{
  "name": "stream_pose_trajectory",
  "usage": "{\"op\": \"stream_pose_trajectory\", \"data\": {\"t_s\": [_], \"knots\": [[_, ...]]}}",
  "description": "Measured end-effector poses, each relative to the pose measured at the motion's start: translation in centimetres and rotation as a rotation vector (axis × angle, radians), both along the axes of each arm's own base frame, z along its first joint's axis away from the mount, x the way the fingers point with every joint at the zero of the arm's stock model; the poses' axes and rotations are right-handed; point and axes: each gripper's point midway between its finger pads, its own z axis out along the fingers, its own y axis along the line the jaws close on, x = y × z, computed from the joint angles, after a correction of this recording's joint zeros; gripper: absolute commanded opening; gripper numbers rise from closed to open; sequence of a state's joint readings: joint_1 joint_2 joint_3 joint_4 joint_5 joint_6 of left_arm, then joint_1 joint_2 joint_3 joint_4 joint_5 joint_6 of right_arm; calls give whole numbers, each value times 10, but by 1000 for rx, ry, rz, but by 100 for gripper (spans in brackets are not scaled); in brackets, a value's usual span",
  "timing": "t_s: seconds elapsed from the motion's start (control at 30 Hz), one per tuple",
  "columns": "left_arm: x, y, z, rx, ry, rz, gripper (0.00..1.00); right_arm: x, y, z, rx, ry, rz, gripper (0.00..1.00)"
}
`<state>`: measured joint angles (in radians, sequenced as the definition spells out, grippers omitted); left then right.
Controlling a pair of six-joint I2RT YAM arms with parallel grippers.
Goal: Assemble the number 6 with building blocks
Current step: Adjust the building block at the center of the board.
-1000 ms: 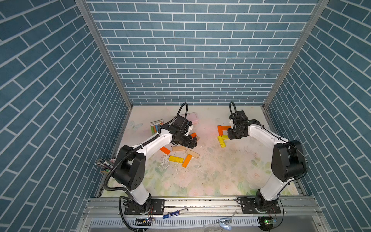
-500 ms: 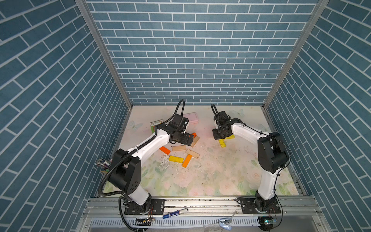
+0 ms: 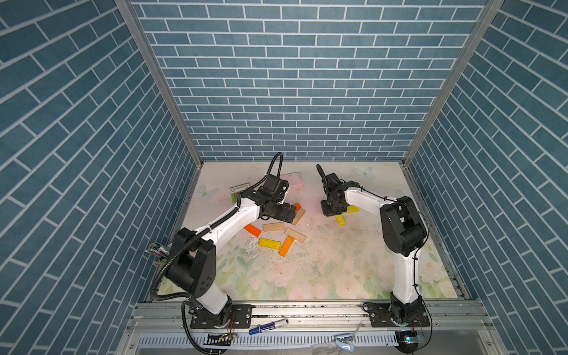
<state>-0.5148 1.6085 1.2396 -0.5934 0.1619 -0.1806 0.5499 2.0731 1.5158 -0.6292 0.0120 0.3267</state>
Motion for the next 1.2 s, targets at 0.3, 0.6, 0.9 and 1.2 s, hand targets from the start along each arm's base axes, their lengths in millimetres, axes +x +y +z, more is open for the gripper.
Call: {"op": "stream_pose_trajectory", "data": {"t_s": [0.3, 0.6, 0.9, 1.2], "knots": [[-1, -2, 0, -9, 5, -5, 96, 3, -4, -7, -42, 9, -17, 37], [-2, -3, 0, -15, 8, -5, 96, 3, -7, -7, -71, 9, -18, 39], [-2, -3, 0, -17, 9, -5, 96, 3, -9, -7, -87, 5, -21, 42], [-2, -3, 1, -20, 11, -6, 96, 5, -10, -6, -98, 4, -22, 46]]}}
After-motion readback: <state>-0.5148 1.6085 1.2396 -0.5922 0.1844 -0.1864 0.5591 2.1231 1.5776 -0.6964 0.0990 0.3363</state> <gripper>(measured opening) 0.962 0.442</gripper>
